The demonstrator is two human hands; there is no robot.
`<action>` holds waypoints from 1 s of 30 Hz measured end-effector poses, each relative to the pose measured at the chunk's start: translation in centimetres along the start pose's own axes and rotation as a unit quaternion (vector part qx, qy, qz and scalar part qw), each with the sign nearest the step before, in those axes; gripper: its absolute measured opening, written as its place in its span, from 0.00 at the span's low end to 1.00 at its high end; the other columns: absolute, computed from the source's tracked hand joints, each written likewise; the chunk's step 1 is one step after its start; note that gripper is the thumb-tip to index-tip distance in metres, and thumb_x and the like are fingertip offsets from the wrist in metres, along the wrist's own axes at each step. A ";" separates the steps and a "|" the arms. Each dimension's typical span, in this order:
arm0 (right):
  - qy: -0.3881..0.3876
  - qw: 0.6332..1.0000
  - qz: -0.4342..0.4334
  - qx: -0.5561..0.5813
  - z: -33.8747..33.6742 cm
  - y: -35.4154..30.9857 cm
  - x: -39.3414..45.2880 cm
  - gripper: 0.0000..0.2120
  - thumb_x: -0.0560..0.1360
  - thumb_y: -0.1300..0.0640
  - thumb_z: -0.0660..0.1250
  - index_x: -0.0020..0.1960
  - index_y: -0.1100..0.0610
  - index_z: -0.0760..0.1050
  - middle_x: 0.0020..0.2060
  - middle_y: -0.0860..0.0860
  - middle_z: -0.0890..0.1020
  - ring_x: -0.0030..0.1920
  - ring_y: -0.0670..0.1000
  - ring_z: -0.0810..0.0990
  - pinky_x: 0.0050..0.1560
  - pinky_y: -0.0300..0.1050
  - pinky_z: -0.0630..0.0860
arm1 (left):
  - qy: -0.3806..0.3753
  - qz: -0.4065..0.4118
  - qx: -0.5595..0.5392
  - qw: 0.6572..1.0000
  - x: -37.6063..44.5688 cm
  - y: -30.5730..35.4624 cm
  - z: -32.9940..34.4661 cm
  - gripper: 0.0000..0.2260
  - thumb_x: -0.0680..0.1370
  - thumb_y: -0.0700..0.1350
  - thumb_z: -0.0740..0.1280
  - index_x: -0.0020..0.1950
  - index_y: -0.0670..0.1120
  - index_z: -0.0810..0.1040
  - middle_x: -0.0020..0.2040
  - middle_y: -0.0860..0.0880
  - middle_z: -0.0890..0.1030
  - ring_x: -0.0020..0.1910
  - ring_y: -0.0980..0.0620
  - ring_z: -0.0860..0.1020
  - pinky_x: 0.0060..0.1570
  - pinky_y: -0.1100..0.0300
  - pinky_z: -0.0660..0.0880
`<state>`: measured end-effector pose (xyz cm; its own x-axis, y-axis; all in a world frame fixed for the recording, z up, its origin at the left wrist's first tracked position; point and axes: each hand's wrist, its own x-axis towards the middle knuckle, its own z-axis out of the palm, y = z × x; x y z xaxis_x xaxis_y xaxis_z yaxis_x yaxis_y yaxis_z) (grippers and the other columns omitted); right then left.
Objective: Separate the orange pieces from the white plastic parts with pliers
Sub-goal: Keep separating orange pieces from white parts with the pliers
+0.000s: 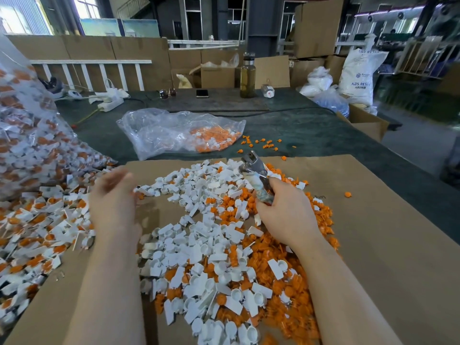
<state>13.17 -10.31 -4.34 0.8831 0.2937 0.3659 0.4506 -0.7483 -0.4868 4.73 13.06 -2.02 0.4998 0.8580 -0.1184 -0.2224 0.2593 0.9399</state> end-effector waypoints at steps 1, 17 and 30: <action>-0.001 1.000 0.000 -0.002 0.0 0.0 0.0 0.13 0.76 0.53 0.65 0.37 0.46 0.63 0.31 0.44 0.73 0.31 0.46 0.72 0.27 0.38 0.62 | -0.036 0.028 0.080 0.996 -0.3 -0.4 0.8 0.07 0.79 0.42 0.70 0.53 0.55 0.81 0.52 0.56 0.82 0.51 0.56 0.80 0.52 0.59 0.79; -0.043 0.998 -0.007 -0.034 0.1 -0.3 0.0 0.07 0.74 0.52 0.65 0.40 0.48 0.67 0.32 0.45 0.75 0.32 0.47 0.74 0.27 0.41 0.67 | -0.323 0.247 0.578 0.707 -3.8 -4.9 5.3 0.05 0.75 0.50 0.74 0.50 0.56 0.85 0.44 0.57 0.77 0.43 0.57 0.75 0.39 0.66 0.68; -0.018 0.993 -0.018 0.114 0.2 -0.7 0.0 0.06 0.75 0.48 0.69 0.48 0.49 0.74 0.37 0.41 0.77 0.38 0.43 0.76 0.34 0.37 0.69 | -0.370 0.108 0.316 0.867 -5.0 -3.0 5.0 0.06 0.78 0.44 0.72 0.43 0.55 0.84 0.38 0.57 0.85 0.34 0.64 0.81 0.33 0.75 0.72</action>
<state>12.82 -9.69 -4.12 0.8682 0.3425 0.3590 0.4961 -0.5838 -0.6427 7.10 5.71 -2.67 0.9559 0.2762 0.0996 0.0095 -0.3678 0.9298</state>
